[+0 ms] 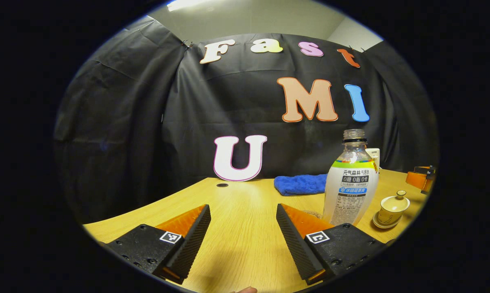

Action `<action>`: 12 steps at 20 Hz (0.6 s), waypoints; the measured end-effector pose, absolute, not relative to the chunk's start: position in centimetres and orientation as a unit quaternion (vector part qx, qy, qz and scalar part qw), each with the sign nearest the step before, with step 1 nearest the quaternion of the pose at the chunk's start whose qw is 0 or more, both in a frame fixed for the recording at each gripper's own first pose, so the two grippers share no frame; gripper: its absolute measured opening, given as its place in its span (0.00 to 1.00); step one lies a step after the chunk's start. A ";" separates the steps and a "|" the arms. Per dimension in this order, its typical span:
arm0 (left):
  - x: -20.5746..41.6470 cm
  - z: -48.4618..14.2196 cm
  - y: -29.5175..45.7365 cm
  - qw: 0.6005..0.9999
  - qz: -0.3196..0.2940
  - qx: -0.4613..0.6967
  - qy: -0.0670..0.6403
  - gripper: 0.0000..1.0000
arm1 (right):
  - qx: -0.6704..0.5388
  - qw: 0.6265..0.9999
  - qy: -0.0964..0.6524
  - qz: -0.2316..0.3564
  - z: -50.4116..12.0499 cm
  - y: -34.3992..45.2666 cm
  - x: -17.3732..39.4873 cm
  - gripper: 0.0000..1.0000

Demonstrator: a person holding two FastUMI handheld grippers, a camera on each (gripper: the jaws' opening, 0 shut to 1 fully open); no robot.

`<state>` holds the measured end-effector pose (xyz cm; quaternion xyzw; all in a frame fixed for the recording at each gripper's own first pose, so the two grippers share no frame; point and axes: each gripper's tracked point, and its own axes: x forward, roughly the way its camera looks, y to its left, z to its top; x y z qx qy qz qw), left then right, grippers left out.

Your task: Open the teacup lid with one hand, grasp the water bottle and pour water into the teacup with the other hand; after pouring, place the water bottle on the coaster and then close the teacup lid.

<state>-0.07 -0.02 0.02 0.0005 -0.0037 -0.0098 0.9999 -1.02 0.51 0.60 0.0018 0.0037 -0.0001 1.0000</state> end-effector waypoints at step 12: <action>0.0 -0.2 0.0 1.000 -0.011 -0.001 -0.003 0.95 | 0.002 1.000 0.009 0.013 0.6 0.9 -1.0 0.95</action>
